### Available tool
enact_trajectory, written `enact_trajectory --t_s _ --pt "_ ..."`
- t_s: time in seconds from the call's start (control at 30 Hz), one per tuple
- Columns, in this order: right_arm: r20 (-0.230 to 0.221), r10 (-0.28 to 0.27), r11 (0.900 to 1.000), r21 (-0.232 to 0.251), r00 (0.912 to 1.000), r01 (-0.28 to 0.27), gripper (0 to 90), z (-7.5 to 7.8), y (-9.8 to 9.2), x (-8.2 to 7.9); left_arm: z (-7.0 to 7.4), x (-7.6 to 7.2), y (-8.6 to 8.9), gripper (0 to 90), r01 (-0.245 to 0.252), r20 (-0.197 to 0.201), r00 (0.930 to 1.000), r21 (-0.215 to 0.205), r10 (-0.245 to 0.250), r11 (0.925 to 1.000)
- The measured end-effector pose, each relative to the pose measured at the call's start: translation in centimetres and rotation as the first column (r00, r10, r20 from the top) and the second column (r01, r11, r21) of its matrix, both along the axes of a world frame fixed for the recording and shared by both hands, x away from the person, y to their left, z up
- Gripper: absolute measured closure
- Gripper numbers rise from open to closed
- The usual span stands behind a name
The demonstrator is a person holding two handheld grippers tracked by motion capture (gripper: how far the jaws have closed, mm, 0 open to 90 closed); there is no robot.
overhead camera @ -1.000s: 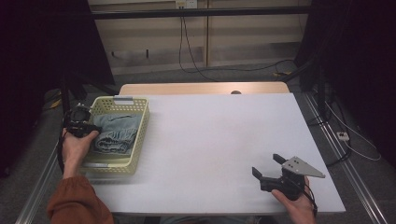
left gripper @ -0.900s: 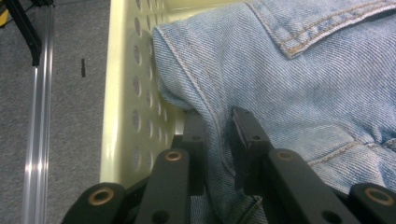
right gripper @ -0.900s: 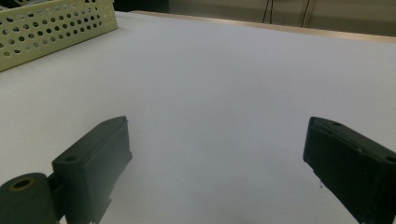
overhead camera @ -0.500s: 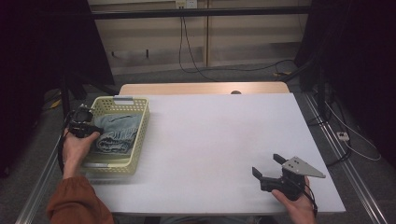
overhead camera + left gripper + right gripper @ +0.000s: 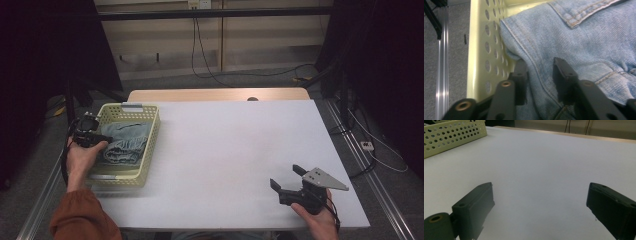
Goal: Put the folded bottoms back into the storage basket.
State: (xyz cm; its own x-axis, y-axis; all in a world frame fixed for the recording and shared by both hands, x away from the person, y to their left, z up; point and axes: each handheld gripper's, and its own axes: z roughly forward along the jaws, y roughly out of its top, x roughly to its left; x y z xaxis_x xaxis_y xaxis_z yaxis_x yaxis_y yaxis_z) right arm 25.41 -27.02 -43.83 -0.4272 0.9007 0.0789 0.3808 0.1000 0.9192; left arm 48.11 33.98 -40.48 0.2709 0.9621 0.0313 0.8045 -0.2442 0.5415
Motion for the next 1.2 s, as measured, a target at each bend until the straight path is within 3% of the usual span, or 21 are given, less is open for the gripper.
enact_trajectory --t_s 0.13,0.23,0.33,0.5,0.7,0.8,0.87,0.93,1.0,1.1,1.2 --pt "0.0 -0.001 1.0 -0.002 1.0 0.001 7.4 0.0 0.0 0.0 0.6 -0.3 0.2 54.7 0.013 0.041 0.9991 -0.025 -0.012 0.9996" --pt "0.0 -0.006 1.0 0.002 1.0 0.006 7.4 0.0 -0.1 0.0 1.0 -0.5 0.2 44.8 0.03 0.071 0.9971 -0.07 -0.025 0.9971" --pt "-0.001 -0.005 1.0 -0.001 1.0 0.005 7.4 0.0 0.0 0.0 1.4 -0.7 0.3 35.4 0.026 0.107 0.9941 -0.083 -0.017 0.9962" --pt "-0.001 -0.002 1.0 0.003 1.0 0.002 7.4 0.0 -0.1 0.0 2.0 -1.1 0.4 21.8 0.047 0.182 0.9828 -0.094 -0.029 0.9945" --pt "-0.006 -0.006 1.0 0.017 1.0 0.006 7.4 -0.1 -0.4 -0.1 2.7 -1.7 0.2 13.7 0.064 0.259 0.9652 -0.118 -0.032 0.991" --pt "-0.006 -0.006 1.0 0.022 1.0 0.006 7.4 -0.1 -0.4 0.0 2.9 -2.1 0.1 7.2 0.096 0.274 0.9597 -0.114 -0.061 0.9888" --pt "-0.005 0.0 1.0 0.019 1.0 0.0 7.4 -0.1 -0.3 0.0 3.2 -2.2 0.0 7.1 0.099 0.264 0.9622 -0.115 -0.066 0.9884" --pt "-0.003 0.002 1.0 0.019 1.0 -0.002 7.4 -0.1 -0.3 0.0 3.4 -2.4 0.0 5.6 0.107 0.271 0.9598 -0.119 -0.071 0.9871" --pt "-0.004 0.001 1.0 0.024 1.0 -0.001 7.4 -0.1 -0.4 0.0 3.7 -2.5 0.0 5.6 0.108 0.29 0.9549 -0.137 -0.064 0.9847" --pt "-0.007 -0.004 1.0 0.025 1.0 0.004 7.4 -0.2 -0.5 0.1 4.2 -2.7 0.2 5.6 0.119 0.316 0.9472 -0.191 -0.054 0.9743" --pt "-0.007 -0.001 1.0 0.023 1.0 0.001 7.4 -0.2 -0.5 0.2 4.6 -3.0 0.3 6.0 0.099 0.35 0.9364 -0.191 -0.027 0.9766"
